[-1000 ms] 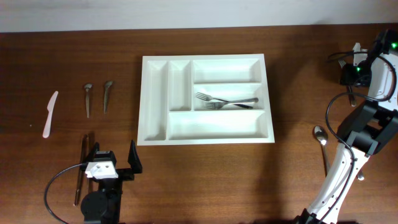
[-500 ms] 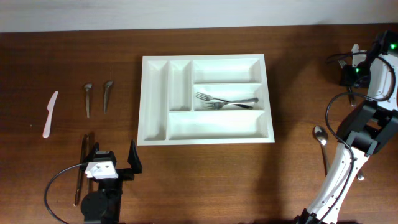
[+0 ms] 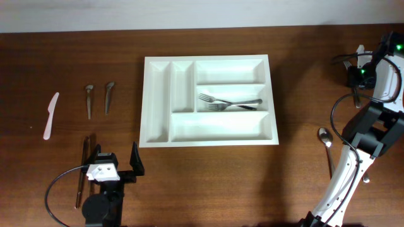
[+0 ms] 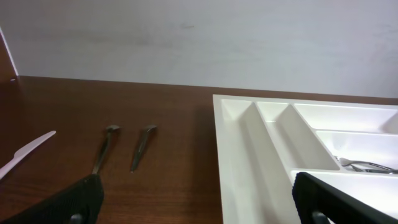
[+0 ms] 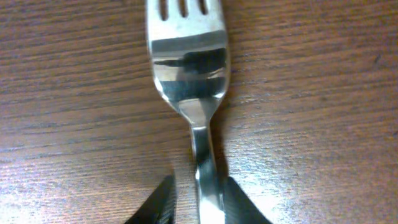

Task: Pack container
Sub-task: 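Lower the right gripper onto the last silver fork and grasp it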

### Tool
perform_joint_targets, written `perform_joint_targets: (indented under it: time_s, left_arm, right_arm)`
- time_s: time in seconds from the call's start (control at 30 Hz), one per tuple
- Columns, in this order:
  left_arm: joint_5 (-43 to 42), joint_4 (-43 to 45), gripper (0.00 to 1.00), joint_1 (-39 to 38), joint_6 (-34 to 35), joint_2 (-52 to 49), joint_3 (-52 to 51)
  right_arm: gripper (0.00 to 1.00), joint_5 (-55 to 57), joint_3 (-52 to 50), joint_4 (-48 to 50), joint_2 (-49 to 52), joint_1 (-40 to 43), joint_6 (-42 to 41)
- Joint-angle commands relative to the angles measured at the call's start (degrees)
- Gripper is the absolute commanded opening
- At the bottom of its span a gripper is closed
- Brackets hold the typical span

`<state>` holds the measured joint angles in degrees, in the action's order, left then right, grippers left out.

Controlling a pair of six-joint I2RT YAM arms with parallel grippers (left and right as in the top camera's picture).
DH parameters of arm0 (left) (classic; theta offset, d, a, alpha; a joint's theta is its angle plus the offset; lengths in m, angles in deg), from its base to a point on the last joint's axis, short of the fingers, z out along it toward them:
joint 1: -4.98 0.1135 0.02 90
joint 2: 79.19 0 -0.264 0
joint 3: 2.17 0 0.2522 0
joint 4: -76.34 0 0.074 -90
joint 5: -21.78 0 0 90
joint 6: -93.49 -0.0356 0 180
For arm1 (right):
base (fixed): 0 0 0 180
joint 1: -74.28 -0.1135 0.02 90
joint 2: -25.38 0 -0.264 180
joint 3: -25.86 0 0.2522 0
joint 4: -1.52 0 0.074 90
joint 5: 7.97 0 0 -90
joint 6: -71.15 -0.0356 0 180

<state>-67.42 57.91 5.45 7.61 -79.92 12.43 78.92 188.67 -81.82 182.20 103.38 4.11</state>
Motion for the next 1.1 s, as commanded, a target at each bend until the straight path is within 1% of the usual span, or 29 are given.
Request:
perform_joint_targets:
  time_s: [0.0, 0.07, 0.17, 0.47, 0.67, 0.8, 0.97, 1.07]
  left_arm:
    - [-0.4, 0.0, 0.99, 0.2, -0.5, 0.4, -0.3]
    - [-0.4, 0.0, 0.99, 0.2, -0.5, 0.4, -0.3]
    - [-0.4, 0.0, 0.99, 0.2, -0.5, 0.4, -0.3]
    - [-0.4, 0.0, 0.99, 0.2, -0.5, 0.4, -0.3]
    - [-0.4, -0.1, 0.99, 0.2, -0.5, 0.4, -0.3]
    - [-0.4, 0.0, 0.99, 0.2, -0.5, 0.4, -0.3]
    - [-0.4, 0.0, 0.99, 0.2, -0.5, 0.4, -0.3]
    - [-0.4, 0.0, 0.99, 0.2, -0.5, 0.4, -0.3]
  right_arm:
    - [0.15, 0.3, 0.0, -0.2, 2.1, 0.2, -0.3]
    - [0.08, 0.3, 0.0, -0.2, 2.1, 0.2, -0.3]
    - [0.04, 0.3, 0.0, -0.2, 2.1, 0.2, -0.3]
    - [0.04, 0.3, 0.7, -0.3, 1.4, 0.1, -0.3]
    - [0.04, 0.2, 5.4, -3.0, 0.3, -0.9, -0.2]
    - [0.04, -2.2, 10.9, -8.0, 0.0, -3.1, 5.2]
    - [0.04, -3.6, 21.3, -17.0, -0.2, -7.6, 11.6]
    - [0.04, -6.7, 28.1, -21.5, -0.5, -10.7, 15.7]
